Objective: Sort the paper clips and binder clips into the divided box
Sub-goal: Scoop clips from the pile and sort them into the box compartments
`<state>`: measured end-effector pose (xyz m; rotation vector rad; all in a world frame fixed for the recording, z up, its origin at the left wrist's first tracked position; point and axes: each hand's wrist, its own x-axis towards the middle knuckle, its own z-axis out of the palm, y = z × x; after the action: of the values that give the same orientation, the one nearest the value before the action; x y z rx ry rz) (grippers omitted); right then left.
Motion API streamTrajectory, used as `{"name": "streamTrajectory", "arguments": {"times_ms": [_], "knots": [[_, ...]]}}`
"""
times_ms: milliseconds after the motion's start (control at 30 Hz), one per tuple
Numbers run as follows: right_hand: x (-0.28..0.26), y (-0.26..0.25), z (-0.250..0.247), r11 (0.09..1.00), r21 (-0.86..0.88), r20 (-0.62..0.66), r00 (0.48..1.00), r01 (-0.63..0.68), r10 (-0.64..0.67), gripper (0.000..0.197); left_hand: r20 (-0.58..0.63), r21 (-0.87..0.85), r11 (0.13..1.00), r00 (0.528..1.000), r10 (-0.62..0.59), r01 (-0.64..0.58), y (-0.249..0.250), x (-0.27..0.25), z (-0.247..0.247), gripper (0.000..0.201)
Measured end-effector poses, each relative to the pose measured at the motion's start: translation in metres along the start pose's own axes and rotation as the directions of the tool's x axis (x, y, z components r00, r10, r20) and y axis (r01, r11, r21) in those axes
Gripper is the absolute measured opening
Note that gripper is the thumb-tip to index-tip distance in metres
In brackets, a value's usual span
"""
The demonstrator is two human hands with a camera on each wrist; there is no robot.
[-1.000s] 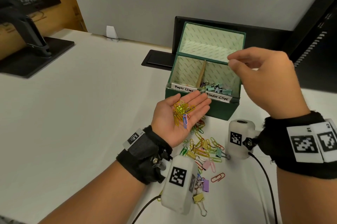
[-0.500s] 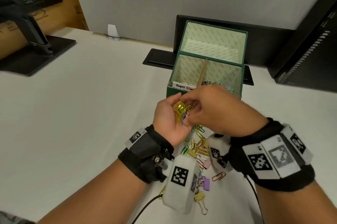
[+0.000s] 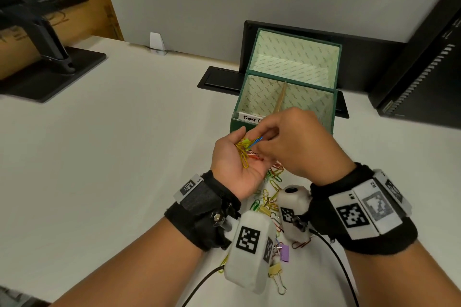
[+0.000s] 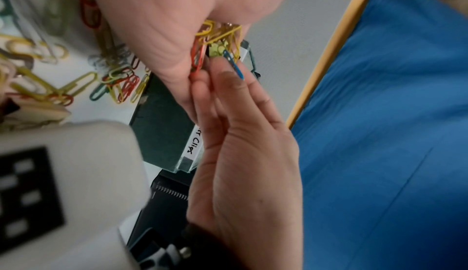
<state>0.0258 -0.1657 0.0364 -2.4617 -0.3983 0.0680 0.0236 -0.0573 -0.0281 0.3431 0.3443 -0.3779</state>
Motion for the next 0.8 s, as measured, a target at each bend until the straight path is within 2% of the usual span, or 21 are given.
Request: {"name": "streamTrajectory", "arguments": {"times_ms": [133,233,333,433,567,800], "knots": [[0.001,0.004,-0.008,0.972,0.226,0.020,0.998,-0.068,0.065,0.012,0.064,0.020,1.000,0.998,0.010,-0.011,0.000,-0.002,0.001,0.060],[0.001,0.008,-0.015,0.934,0.340,0.062,0.993,-0.115,0.100,0.014,0.121,0.067,0.997,0.992,0.016,-0.024,0.001,-0.006,0.003,0.064],[0.000,0.007,-0.021,0.899,0.414,0.084,0.990,-0.141,0.116,0.015,0.131,0.036,0.999,0.991,0.001,-0.006,0.002,-0.004,0.001,0.064],[-0.003,0.004,-0.025,0.853,0.504,0.068,0.990,-0.138,0.121,0.016,0.144,-0.022,1.000,0.990,0.004,0.000,0.002,-0.002,0.000,0.054],[-0.006,0.001,-0.029,0.770,0.625,0.041,0.990,-0.130,0.133,0.013,0.158,-0.037,0.999,0.987,0.012,-0.006,0.002,0.000,-0.001,0.054],[0.010,-0.009,-0.047,0.704,0.709,-0.118,0.979,-0.036,0.169,0.015,0.102,0.000,1.000,0.995,-0.014,0.014,0.004,0.001,0.000,0.051]]}}
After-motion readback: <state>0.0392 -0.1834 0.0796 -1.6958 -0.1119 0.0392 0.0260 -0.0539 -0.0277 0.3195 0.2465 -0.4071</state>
